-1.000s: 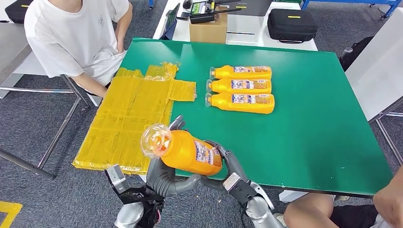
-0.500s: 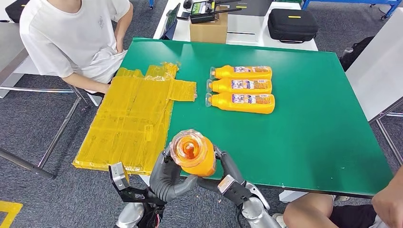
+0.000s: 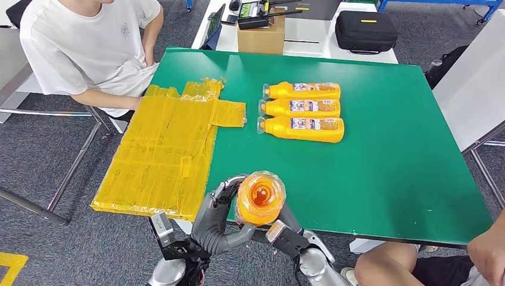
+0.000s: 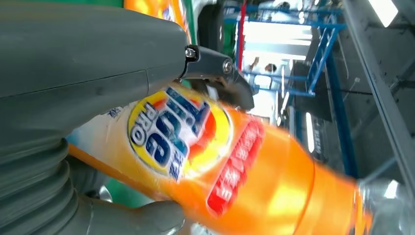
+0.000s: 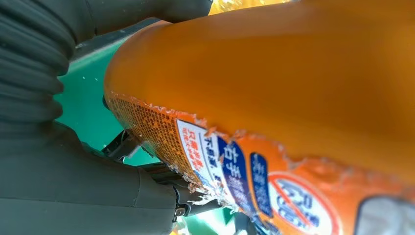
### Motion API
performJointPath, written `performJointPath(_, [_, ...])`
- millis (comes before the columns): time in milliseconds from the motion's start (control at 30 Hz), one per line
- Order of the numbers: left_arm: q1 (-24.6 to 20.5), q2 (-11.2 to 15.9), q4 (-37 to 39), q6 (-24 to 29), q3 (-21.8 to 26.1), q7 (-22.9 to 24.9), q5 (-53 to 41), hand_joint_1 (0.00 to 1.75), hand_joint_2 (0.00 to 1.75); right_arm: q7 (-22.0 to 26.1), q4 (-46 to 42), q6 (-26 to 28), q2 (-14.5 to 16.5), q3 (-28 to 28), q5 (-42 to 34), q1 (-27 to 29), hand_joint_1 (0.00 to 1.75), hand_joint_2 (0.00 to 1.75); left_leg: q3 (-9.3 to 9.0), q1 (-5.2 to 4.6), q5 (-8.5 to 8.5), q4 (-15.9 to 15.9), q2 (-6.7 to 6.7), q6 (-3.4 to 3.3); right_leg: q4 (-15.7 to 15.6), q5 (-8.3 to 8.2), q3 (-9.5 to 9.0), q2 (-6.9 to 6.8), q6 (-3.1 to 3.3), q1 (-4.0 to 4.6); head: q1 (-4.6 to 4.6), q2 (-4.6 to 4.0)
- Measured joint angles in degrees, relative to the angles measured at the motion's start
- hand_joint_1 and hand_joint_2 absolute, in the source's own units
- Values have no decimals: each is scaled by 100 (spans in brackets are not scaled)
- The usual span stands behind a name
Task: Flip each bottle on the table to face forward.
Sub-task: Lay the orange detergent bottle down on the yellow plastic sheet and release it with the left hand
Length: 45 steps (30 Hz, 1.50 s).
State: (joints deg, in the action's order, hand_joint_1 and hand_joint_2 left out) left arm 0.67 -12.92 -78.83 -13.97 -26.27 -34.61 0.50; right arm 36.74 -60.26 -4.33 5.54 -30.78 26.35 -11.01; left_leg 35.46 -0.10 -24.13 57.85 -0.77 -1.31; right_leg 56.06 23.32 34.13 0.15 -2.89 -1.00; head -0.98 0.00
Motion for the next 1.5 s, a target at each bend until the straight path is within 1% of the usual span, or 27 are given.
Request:
performJointPath(33, [0, 0, -8, 152, -9, -98, -228, 0, 175, -79, 68, -34, -1, -37, 19, -49, 175, 175, 0, 0, 0, 0, 0, 0, 0, 0, 0, 0, 0, 0, 1, 0])
performJointPath(200, [19, 0, -55, 374, -9, -248, -594, 0, 175, -211, 245, -102, -1, -108, 6, -196, 175, 175, 0, 0, 1, 0, -3, 0, 1, 0, -1, -1, 0, 0, 1, 0])
performJointPath(433, [29, 0, -86, 420, -9, -299, -720, 0, 175, -253, 351, -183, -1, -160, -85, -293, 175, 175, 1, 0, 0, 0, -3, 0, 0, 0, 0, -1, 0, 0, 0, 0])
performJointPath(533, [28, 1, -85, 359, -8, -243, -691, 0, 175, -253, 386, -200, -1, -185, -109, -324, 175, 175, 1, 0, 0, 0, -3, 0, 0, 0, 0, -1, 0, 0, 0, 0])
performJointPath(667, [22, 2, -75, 105, 2, -32, -509, 2, 175, -238, 436, -189, -1, -199, -96, -346, 175, 175, 1, 0, 0, 0, -4, 0, 0, 0, -1, -1, 0, 0, 0, 0])
performJointPath(700, [17, 2, -63, 48, 9, 69, -450, 7, 175, -226, 445, -172, -1, -202, -62, -347, 175, 175, 1, 0, 0, 0, -4, 0, 0, 0, -1, -1, 0, 0, 0, 0])
performJointPath(767, [-9, 2, -17, 11, 32, 336, -369, 94, 175, -204, 462, -109, -12, -225, 67, -350, 175, 175, 1, 0, 1, 0, -5, 0, 0, 0, -1, -2, 0, 0, 1, -1])
performJointPath(833, [-42, 1, 55, 81, 65, 551, -376, 175, 175, -202, 472, -56, -42, -265, 219, -359, 175, 175, 1, 0, 1, 0, -5, 0, 1, 0, -1, -2, 0, 0, 2, -1])
performJointPath(933, [-82, 0, 179, 114, 126, 674, -384, 175, 175, -253, 474, -8, -103, -338, 425, -399, 175, 175, 1, 0, 1, 0, -4, 0, 1, 0, -2, -1, 0, 0, 1, -1])
performJointPath(1067, [-107, 0, 263, 61, 183, 704, -368, 175, 175, -305, 479, 17, -158, -422, 538, -459, 175, 175, 1, 0, 1, 0, -5, 0, 1, 0, -2, -2, 0, 0, 1, 0])
performJointPath(1433, [-215, -2, 343, 12, 193, 530, -498, 175, 175, -300, 489, -356, -174, -499, 92, -538, 175, 175, 3, 0, 1, 0, -7, 0, 2, 0, -2, -3, 0, 0, 2, -1])
performJointPath(1467, [-215, -2, 343, -25, 197, 501, -477, 175, 175, -290, 489, -413, -174, -500, 31, -540, 140, 175, 3, 0, 1, 0, -8, 0, 2, 0, -3, -3, 0, 0, 2, -1])
performJointPath(1500, [-215, -2, 344, -72, 202, 470, -446, 175, 175, -275, 489, -485, -174, -500, -47, -542, 96, 175, 3, 0, 1, 0, -8, 0, 2, 0, -3, -3, 0, 0, 2, 0])
